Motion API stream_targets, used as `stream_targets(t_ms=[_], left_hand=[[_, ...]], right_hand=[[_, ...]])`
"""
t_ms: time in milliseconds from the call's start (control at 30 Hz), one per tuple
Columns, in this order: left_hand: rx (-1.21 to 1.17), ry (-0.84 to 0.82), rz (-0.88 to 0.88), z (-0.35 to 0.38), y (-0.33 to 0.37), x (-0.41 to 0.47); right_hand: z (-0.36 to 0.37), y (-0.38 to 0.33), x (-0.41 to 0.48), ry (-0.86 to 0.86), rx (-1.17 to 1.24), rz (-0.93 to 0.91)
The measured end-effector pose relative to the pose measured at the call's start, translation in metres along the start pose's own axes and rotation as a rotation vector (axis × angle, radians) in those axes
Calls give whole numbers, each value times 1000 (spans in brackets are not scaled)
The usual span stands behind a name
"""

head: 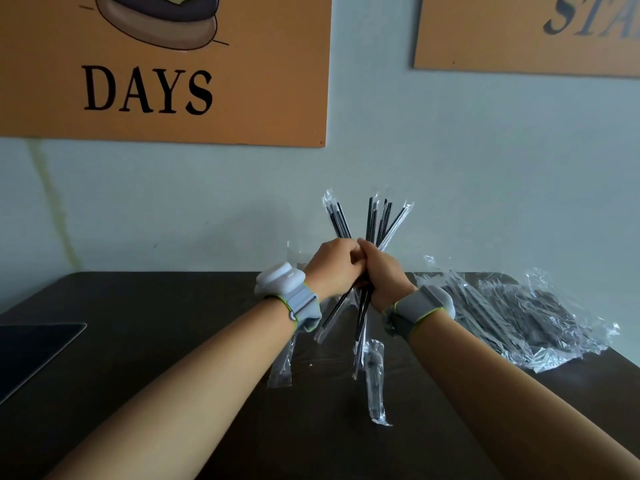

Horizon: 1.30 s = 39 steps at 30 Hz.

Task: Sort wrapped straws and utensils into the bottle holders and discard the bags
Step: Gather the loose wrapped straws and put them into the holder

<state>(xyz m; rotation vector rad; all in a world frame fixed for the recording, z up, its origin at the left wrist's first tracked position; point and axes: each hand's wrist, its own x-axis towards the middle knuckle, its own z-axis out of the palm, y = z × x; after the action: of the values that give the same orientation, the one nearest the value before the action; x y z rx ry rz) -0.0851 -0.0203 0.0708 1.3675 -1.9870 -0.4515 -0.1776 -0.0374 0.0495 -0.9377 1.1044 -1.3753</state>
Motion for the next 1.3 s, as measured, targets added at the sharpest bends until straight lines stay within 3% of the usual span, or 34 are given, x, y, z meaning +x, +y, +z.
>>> stream_targets(t_ms=[133, 300, 367, 533, 667, 767, 1100, 1300], left_hand=[[-182, -37, -44, 8, -2, 7], [-222, -140, -51, 3, 8, 30], [-176, -121, 23, -2, 17, 42], [16, 76, 219, -20, 40, 73], [125, 274, 140, -22, 42, 108], [128, 260, 32, -15, 40, 131], [226, -51, -216, 23, 13, 138], [281, 18, -176, 9, 14, 118]], right_hand=[[-5, -14, 1, 69, -17, -77], [-9, -47, 17, 44, 18, -212], [-10, -66, 25, -12, -4, -242], [-3, -110, 36, -136, -126, -346], [3, -126, 50, -148, -201, -414], [-2, -123, 65, -98, -238, -395], [-28, -81, 92, -6, -311, -222], [-29, -71, 88, -1, -335, -181]])
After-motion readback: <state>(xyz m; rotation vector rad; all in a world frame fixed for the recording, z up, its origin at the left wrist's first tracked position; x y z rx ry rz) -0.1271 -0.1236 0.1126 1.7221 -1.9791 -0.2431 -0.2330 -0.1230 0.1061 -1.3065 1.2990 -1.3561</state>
